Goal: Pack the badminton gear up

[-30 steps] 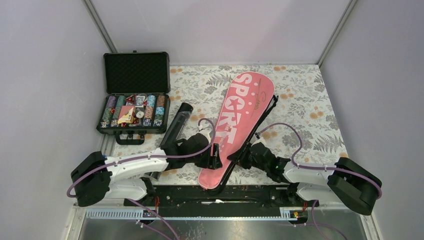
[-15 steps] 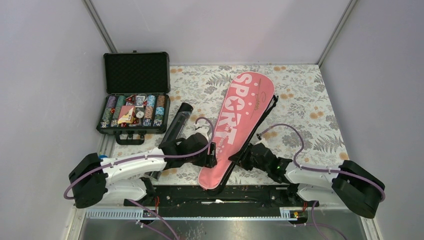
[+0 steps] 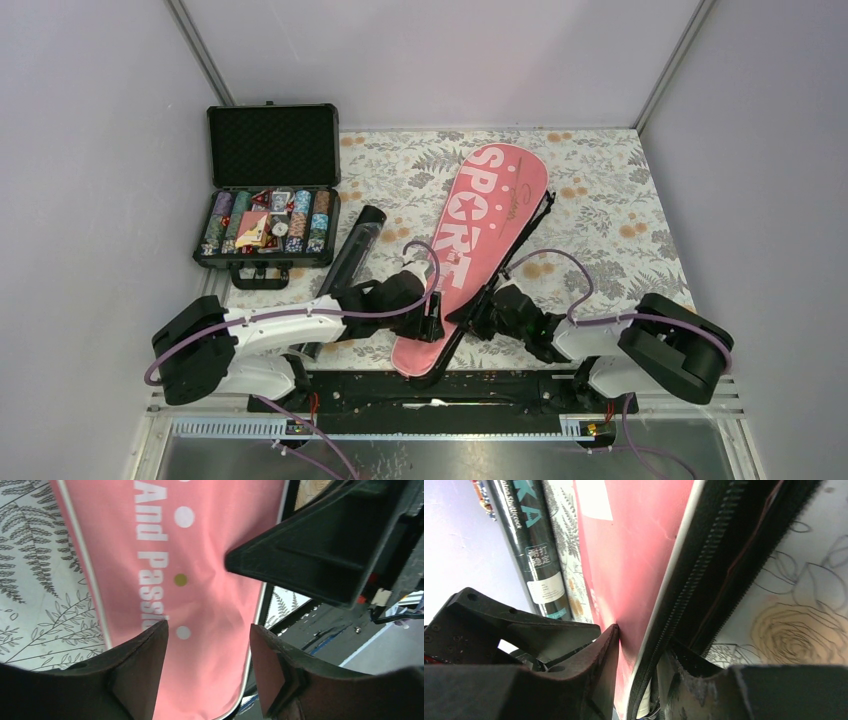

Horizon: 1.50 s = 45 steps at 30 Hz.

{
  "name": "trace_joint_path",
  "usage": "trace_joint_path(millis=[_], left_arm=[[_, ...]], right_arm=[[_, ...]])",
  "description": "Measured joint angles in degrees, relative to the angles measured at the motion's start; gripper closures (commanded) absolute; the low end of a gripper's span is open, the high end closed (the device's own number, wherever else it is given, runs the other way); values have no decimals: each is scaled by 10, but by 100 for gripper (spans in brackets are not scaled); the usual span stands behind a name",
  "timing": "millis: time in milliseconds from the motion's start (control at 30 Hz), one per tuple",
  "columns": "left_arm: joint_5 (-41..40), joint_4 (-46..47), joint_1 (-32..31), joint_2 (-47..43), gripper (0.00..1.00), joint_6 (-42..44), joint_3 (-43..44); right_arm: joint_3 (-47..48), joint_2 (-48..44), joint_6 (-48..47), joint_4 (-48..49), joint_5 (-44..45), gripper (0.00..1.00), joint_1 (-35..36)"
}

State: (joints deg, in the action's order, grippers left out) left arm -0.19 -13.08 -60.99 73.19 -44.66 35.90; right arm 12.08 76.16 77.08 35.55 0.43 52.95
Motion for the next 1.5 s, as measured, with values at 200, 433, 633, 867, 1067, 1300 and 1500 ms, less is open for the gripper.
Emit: trace_joint_path(millis=[200,433,633,867,1067,1300,1500], left_arm=[[5,12,-5,0,38,-4,0],[-16,-22,-32,0,39,7,22],[-55,-71,-61,0,39,38,84],[-99,-85,-72,0,39,71,97],[-117,-83,-85,-10,40,90,97],[-123,-67,-111,-16,40,94,97],[-134,-66,-127,-16,40,98,97]], right_arm=[[-5,49,14,85,-15,53,0],[-24,-5,27,68,-12,38,0],[3,-210,-14,-146,44,26,2],[31,-334,-84,-329,153,25,-13],[55,-254,-141,-339,134,28,-126],[73,-132,-171,-278,90,28,-186],[89,-42,-168,-204,73,34,-203]])
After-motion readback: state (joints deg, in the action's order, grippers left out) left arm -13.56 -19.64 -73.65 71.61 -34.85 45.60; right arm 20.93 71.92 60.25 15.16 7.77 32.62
